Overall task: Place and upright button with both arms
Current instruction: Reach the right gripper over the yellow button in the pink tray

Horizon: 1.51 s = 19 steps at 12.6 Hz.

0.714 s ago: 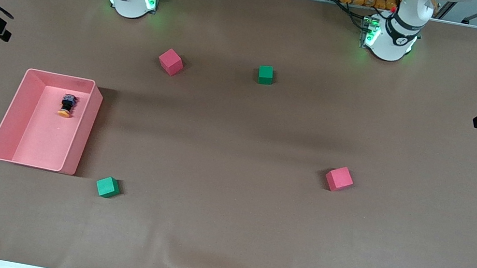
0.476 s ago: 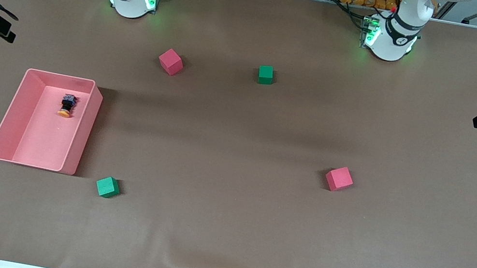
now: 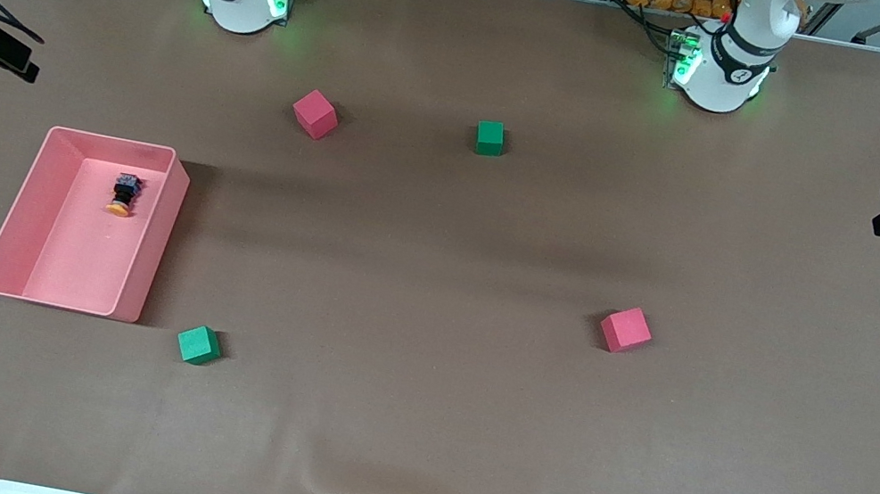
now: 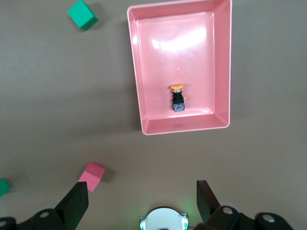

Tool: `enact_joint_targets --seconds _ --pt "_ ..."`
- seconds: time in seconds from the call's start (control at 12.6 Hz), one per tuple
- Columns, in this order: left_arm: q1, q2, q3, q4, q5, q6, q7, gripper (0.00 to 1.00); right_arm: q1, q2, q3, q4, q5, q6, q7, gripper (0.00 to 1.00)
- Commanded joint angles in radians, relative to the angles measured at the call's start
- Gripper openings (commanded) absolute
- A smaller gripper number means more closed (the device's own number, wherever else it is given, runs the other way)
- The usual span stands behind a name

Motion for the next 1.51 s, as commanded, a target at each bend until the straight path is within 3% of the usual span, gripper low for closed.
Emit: enact_joint_targets --seconds 0.0,0.16,0.4,0.71,1.43 --pt "0.009 0.009 -0.005 0.023 0.002 -0.020 0.025 1.00 -0.005 -0.008 -0.004 -0.064 -0.010 0.028 0.000 1.00" --pt "0.009 0.009 -0.005 0.022 0.002 -0.020 0.025 1.00 -0.003 -0.008 -0.004 -0.172 -0.010 0.123 0.000 1.00" --pt "0.009 0.010 -0.005 0.020 0.001 -0.020 0.025 1.00 -0.006 -0.009 -0.006 -0.269 -0.010 0.153 -0.002 1.00" --pt "0.009 0.012 -0.005 0.019 0.001 -0.020 0.025 1.00 -0.023 -0.018 -0.007 -0.401 -0.013 0.293 -0.010 1.00" --pt "0.011 0.016 -0.004 0.020 0.001 -0.020 0.028 1.00 -0.087 -0.006 -0.009 -0.736 -0.021 0.793 -0.114 1.00"
